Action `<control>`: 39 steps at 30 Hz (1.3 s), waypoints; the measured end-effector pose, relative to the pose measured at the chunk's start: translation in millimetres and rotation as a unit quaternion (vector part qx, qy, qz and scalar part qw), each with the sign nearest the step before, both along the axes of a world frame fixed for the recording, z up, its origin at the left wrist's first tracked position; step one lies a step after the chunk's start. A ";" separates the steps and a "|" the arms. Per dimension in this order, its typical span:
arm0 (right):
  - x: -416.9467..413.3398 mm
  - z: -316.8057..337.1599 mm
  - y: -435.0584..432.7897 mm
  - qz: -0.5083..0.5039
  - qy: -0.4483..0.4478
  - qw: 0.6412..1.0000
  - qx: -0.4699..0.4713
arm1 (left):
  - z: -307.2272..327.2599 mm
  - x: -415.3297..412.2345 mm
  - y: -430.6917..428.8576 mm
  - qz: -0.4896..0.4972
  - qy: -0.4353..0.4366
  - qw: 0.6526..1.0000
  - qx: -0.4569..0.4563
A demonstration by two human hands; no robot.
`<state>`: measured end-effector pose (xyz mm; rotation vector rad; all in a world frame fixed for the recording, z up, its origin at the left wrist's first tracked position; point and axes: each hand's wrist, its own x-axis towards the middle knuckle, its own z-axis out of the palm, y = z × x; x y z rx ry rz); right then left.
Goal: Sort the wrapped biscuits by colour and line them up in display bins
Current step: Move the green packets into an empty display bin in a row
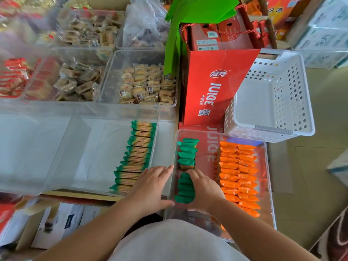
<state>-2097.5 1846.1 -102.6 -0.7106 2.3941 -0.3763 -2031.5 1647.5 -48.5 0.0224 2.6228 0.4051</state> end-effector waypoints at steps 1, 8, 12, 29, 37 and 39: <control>1.0 3.7 2.0 -0.021 -0.002 1.000 -0.011 | 0.2 0.2 -1.0 -0.002 0.006 1.000 0.002; 0.2 67.0 13.5 -0.130 0.002 0.984 -0.119 | 10.2 -7.4 -18.9 -0.016 0.064 0.996 0.058; 2.1 113.0 4.4 -0.180 -0.019 0.963 -0.198 | 30.3 -14.5 -27.4 -0.012 0.066 0.986 0.156; 12.8 124.9 -104.6 -0.219 -0.119 0.937 -0.244 | 35.0 -31.2 -119.9 0.044 -0.040 0.914 0.402; 4.9 86.1 -114.5 -0.298 -0.006 0.954 -0.041 | 15.7 -59.8 -168.5 0.123 0.093 0.983 0.103; 8.9 80.2 -119.1 -0.292 -0.018 0.956 -0.022 | 5.8 -67.7 -171.8 0.070 0.095 0.993 0.023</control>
